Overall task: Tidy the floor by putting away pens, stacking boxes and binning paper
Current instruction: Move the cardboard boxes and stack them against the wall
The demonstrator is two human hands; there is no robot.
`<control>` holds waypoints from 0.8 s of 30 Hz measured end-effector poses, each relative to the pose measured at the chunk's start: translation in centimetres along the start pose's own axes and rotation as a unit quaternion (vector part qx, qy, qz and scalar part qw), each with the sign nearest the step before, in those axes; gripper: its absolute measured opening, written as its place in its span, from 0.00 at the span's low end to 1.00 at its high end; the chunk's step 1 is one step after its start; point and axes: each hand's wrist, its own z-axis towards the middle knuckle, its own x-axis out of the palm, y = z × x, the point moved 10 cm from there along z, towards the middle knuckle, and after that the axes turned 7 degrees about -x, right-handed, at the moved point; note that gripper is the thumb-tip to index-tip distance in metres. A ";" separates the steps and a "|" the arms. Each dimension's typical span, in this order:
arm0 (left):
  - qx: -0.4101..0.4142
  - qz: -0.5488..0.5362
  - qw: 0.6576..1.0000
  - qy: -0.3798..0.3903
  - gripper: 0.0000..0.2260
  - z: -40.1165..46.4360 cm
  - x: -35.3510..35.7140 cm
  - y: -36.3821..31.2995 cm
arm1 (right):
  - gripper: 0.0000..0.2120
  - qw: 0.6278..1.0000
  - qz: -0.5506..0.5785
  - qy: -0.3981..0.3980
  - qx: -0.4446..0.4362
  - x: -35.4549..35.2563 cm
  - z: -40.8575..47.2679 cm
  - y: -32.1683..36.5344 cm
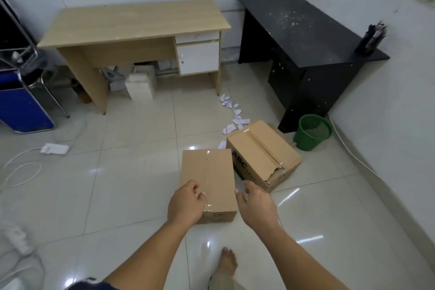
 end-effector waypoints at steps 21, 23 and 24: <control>-0.165 -0.033 0.985 0.032 0.17 26.5 12.9 14.4 | 0.23 0.981 0.059 0.090 0.164 22.4 21.0 -12.2; -0.172 -0.015 0.984 0.040 0.17 28.6 15.7 17.8 | 0.23 0.978 0.053 0.101 0.174 26.4 21.9 -14.6; -0.178 -0.007 0.983 0.043 0.17 29.5 16.8 19.5 | 0.24 0.978 0.048 0.107 0.175 28.0 22.4 -15.6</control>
